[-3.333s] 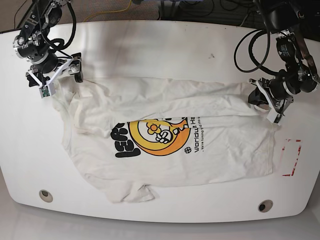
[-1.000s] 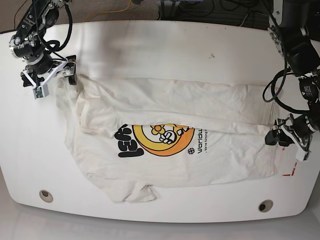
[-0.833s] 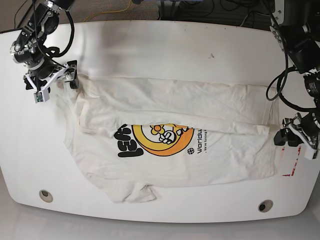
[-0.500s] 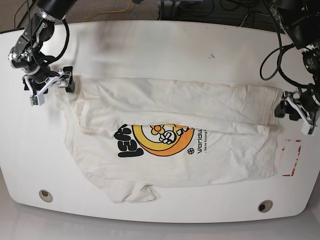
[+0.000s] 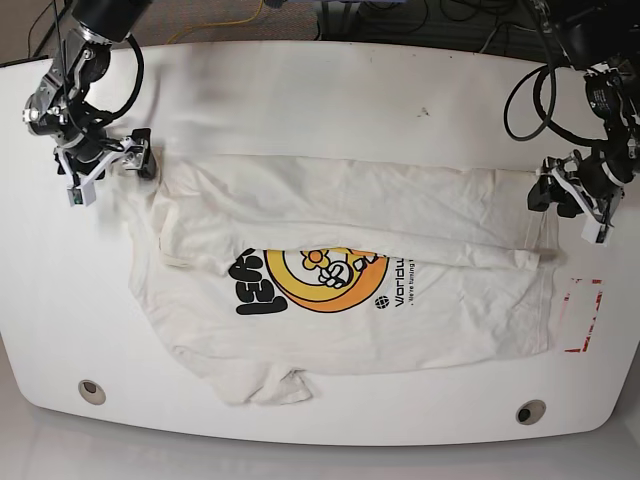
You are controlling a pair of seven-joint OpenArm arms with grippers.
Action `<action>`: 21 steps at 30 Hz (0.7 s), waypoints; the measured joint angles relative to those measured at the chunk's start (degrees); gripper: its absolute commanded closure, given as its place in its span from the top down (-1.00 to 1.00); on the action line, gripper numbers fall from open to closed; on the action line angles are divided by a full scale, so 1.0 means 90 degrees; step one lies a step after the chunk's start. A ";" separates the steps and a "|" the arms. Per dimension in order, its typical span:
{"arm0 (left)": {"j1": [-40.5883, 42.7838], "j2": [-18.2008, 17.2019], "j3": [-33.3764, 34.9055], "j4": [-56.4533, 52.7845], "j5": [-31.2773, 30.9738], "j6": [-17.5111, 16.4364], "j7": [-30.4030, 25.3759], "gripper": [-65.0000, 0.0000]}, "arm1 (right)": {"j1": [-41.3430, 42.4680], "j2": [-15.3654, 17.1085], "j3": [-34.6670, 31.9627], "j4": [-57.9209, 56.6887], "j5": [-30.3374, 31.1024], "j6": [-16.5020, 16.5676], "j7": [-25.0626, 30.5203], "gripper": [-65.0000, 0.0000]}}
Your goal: Layout the t-shirt on the table in an organized manner, then fold the t-shirt properly
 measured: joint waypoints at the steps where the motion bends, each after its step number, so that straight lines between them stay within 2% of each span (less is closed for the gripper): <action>1: -0.0002 -0.0005 0.0056 -0.0015 0.0095 -0.0002 0.0000 0.11 | -0.0002 -0.0002 -0.0095 0.0002 0.0007 0.0000 0.0044 0.91; 9: -0.0214 0.0049 0.0131 -0.0386 0.0750 -0.0002 -0.0182 0.11 | 0.0015 -0.0189 -0.0255 -0.0189 0.0044 0.0046 0.0330 0.91; 14: -0.0223 0.0015 0.0129 -0.0685 0.0911 0.0000 -0.0542 0.11 | 0.0160 -0.0158 -0.0202 -0.0498 0.0170 0.0049 0.0444 0.91; 21: -0.0206 0.0024 0.0131 -0.1144 0.1173 -0.0007 -0.0636 0.11 | 0.0282 -0.0138 -0.0204 -0.0673 0.0172 0.0049 0.0495 0.91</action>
